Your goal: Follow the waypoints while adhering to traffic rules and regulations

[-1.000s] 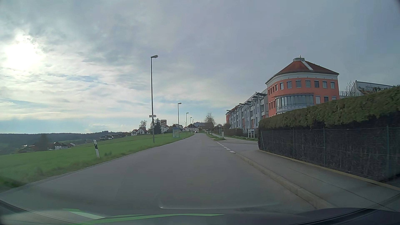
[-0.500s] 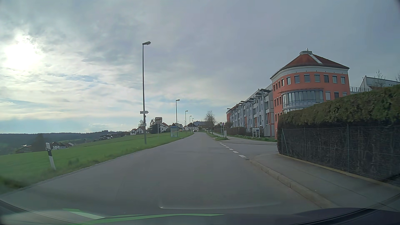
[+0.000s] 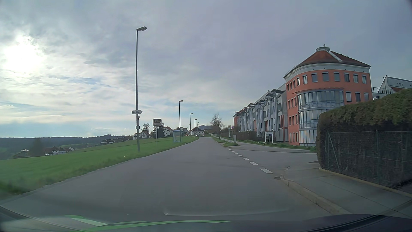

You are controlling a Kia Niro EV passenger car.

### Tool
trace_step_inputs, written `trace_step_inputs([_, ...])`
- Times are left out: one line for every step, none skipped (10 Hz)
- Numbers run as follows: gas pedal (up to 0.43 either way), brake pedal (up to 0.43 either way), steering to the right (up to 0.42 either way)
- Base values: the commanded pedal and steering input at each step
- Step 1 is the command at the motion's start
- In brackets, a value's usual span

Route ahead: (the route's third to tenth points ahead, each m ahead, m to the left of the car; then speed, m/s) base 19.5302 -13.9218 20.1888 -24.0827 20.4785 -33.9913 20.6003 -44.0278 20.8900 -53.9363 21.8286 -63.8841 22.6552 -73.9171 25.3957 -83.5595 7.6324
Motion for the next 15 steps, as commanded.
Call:
trace_step_inputs([0.0,0.195,0.007])
trace_step_inputs([0.0,0.195,0.012])
trace_step_inputs([0.0,0.195,0.019])
trace_step_inputs([0.0,0.195,0.024])
trace_step_inputs([0.0,0.189,0.034])
trace_step_inputs([0.0,0.183,0.05])
trace_step_inputs([0.0,0.177,0.064])
trace_step_inputs([0.0,0.165,0.087])
trace_step_inputs([0.0,0.134,0.117])
trace_step_inputs([0.0,0.134,0.145])
trace_step_inputs([0.0,0.134,0.183])
trace_step_inputs([0.0,0.128,0.23])
trace_step_inputs([0.0,0.11,0.261])
trace_step_inputs([0.0,0.079,0.293])
trace_step_inputs([0.0,0.03,0.314])
